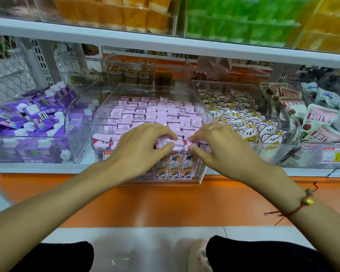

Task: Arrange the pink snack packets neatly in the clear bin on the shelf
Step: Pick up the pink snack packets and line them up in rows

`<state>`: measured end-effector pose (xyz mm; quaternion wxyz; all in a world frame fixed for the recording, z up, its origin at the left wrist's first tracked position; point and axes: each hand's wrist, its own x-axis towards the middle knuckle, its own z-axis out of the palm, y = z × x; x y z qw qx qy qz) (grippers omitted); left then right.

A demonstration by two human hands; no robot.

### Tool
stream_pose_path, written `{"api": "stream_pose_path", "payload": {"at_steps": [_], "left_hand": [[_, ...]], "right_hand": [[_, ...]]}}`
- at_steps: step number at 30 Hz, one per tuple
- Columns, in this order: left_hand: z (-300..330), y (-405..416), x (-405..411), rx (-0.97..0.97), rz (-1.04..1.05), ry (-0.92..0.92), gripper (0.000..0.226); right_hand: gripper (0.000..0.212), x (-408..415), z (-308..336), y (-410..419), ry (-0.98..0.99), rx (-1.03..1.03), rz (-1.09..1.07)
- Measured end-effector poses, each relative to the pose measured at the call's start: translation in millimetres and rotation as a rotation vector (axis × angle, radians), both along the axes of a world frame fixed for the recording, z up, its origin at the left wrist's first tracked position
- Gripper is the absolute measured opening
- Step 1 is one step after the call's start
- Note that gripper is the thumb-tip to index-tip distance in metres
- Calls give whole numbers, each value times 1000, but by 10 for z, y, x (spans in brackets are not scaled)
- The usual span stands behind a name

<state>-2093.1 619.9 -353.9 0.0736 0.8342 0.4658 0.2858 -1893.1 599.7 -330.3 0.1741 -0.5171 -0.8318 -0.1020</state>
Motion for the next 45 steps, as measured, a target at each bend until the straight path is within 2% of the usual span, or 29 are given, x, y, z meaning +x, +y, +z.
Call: {"api": "stream_pose_path", "payload": {"at_steps": [8, 12, 14, 17, 21, 28, 33, 38, 39, 41, 43, 45], "left_hand": [[-12, -3, -1, 53, -11, 14, 20], [2, -20, 42, 141, -65, 51, 25], [17, -33, 97, 171, -102, 81, 31], [36, -32, 210, 173, -149, 140, 40], [57, -1, 328, 175, -145, 165, 29], [124, 140, 347, 37, -137, 25, 9], [123, 183, 345, -3, -132, -24, 11], [100, 163, 298, -24, -166, -43, 10], [97, 148, 301, -13, -162, -13, 10], [91, 114, 315, 34, -145, 59, 14], [87, 91, 323, 79, -144, 108, 18], [80, 66, 325, 81, -148, 117, 20]], "right_hand": [[30, 52, 58, -20, -99, -21, 41], [22, 193, 144, -47, 186, 47, -39], [13, 280, 184, -40, 246, 115, -110], [8, 331, 155, -42, 189, 61, -154], [18, 281, 57, -41, 76, 25, -140], [29, 225, 86, 13, -82, -3, -158], [20, 216, 98, 39, -4, -41, -158], [19, 158, 52, 41, -50, 100, -98], [20, 142, 55, 35, 1, 130, -85], [20, 124, 118, 9, 263, 204, -63], [16, 148, 223, -28, 538, 371, -72], [12, 213, 300, -63, 727, 507, -98]]}}
